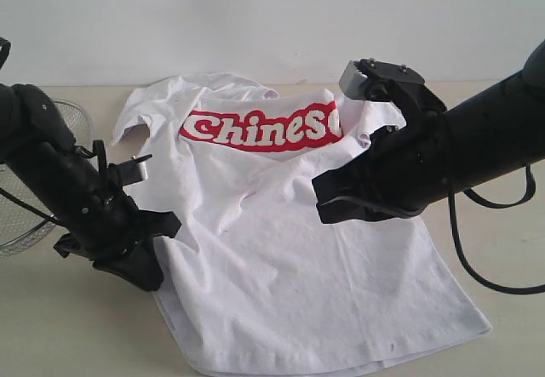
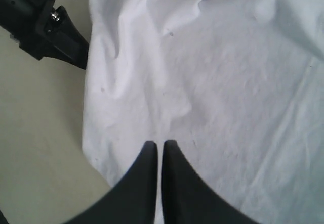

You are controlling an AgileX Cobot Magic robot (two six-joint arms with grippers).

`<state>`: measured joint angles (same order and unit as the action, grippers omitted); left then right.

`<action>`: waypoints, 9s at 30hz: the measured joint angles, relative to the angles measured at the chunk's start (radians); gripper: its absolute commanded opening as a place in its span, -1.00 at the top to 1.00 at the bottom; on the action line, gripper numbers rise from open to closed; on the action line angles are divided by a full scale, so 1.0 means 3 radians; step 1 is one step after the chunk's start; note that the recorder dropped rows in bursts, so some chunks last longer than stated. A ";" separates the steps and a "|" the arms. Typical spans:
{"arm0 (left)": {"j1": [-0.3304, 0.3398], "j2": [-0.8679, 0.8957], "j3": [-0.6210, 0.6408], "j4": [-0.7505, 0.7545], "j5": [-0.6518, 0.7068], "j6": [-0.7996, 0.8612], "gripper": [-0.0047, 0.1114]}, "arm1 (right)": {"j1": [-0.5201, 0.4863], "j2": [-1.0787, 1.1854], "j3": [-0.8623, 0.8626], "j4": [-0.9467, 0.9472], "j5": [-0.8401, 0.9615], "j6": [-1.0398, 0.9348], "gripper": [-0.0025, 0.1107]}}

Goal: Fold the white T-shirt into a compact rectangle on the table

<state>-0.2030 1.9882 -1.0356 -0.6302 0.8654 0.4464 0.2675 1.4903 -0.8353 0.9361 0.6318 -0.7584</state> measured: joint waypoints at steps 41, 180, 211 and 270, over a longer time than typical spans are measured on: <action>-0.0278 -0.0499 -0.0078 0.1255 -0.0086 -0.0703 0.09 | 0.0000 0.0000 0.0000 -0.0078 -0.0014 0.0000 0.96; -0.0278 -0.1374 0.0758 0.1467 0.0349 -0.0804 0.84 | -0.0142 0.1345 -0.1267 -0.0656 0.0995 0.0584 0.96; -0.0278 -0.0600 0.0890 0.1701 0.0165 -0.1080 0.84 | -0.0147 0.0777 -0.0519 -0.1495 0.0887 0.0998 0.96; -0.0278 -0.0202 -0.1006 0.0672 0.0114 -0.0024 0.84 | -0.0968 0.2251 -0.2582 -0.1006 0.1672 0.1065 0.96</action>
<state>-0.2864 1.9275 -1.3375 -0.4286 0.8995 0.4391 -0.0229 2.1657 -1.6098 0.6343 1.1333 -0.4387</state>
